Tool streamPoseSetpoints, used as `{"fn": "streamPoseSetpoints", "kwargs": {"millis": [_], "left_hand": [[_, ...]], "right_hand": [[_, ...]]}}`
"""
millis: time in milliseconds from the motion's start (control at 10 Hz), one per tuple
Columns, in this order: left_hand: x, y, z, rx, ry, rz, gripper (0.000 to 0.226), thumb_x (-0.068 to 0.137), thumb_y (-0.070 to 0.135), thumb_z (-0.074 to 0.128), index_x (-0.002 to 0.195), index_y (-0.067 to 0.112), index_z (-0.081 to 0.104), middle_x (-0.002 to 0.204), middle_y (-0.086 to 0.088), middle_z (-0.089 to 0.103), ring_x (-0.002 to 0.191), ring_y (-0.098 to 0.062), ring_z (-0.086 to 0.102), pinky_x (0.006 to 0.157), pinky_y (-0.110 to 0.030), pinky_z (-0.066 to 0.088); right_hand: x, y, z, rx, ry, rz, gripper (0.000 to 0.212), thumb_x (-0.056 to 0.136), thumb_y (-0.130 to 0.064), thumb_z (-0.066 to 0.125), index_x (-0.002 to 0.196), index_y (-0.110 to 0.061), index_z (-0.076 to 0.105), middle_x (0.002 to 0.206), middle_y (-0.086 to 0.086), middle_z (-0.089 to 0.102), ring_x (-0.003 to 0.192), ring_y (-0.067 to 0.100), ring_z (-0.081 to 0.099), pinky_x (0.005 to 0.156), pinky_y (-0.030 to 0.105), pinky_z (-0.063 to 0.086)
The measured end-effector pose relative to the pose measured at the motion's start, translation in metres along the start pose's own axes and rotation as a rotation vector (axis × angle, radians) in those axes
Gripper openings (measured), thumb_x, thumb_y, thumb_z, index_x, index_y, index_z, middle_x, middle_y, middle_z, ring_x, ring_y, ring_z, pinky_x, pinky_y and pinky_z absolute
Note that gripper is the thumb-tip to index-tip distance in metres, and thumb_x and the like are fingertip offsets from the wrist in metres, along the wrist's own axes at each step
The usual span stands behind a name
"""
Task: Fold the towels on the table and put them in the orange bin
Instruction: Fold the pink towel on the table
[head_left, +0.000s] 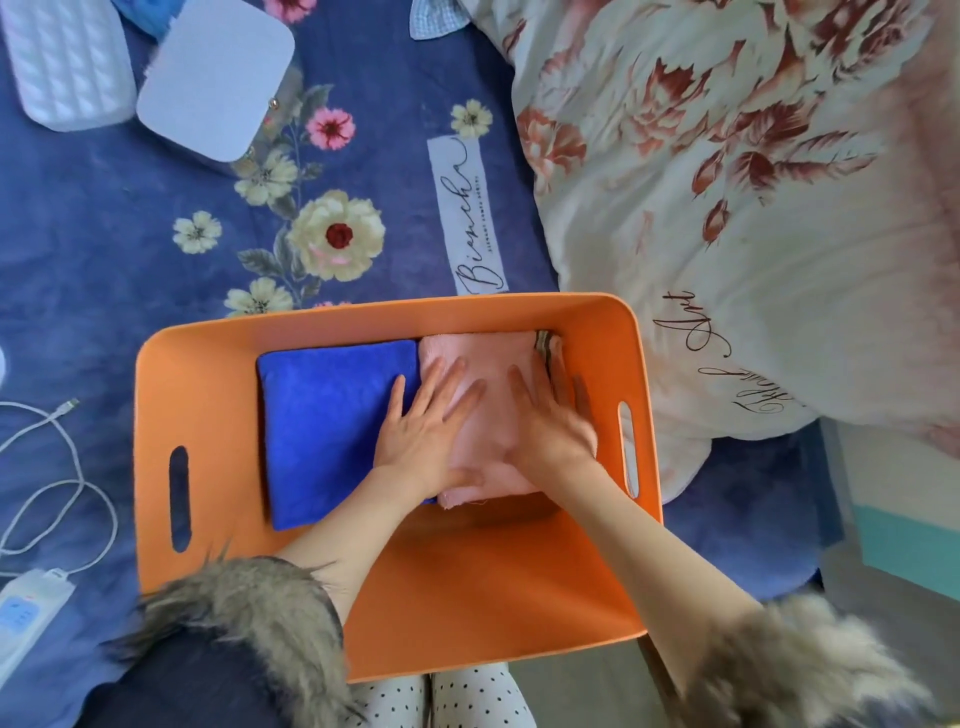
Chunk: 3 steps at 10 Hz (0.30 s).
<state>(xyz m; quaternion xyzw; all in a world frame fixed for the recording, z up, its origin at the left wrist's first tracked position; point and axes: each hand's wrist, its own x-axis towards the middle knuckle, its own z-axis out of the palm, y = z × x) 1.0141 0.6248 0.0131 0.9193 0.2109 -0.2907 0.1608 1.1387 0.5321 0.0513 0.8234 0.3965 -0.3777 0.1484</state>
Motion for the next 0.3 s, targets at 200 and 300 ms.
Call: {"fn": "streamPoseSetpoints", "kwargs": {"millis": [200, 300], "left_hand": [[0.001, 0.002, -0.002, -0.040, -0.031, 0.015, 0.112, 0.071, 0.074, 0.052, 0.143, 0.032, -0.022, 0.150, 0.005, -0.034, 0.138, -0.021, -0.032, 0.111, -0.055, -0.011], [0.000, 0.002, -0.005, -0.030, -0.040, 0.013, 0.112, 0.069, 0.074, 0.054, 0.145, 0.033, -0.017, 0.152, 0.006, -0.031, 0.139, -0.021, -0.031, 0.112, -0.055, -0.010]], "right_hand": [[-0.068, 0.008, -0.087, 1.012, 0.450, -0.096, 0.028, 0.091, -0.028, 0.058, 0.116, -0.017, 0.065, 0.118, -0.001, 0.066, 0.109, 0.009, 0.059, 0.097, 0.027, 0.044], [-0.100, 0.039, -0.151, 1.549, 0.547, -0.271, 0.022, 0.088, -0.035, 0.057, 0.096, -0.026, 0.075, 0.096, -0.004, 0.074, 0.093, 0.013, 0.068, 0.080, 0.028, 0.056]]}}
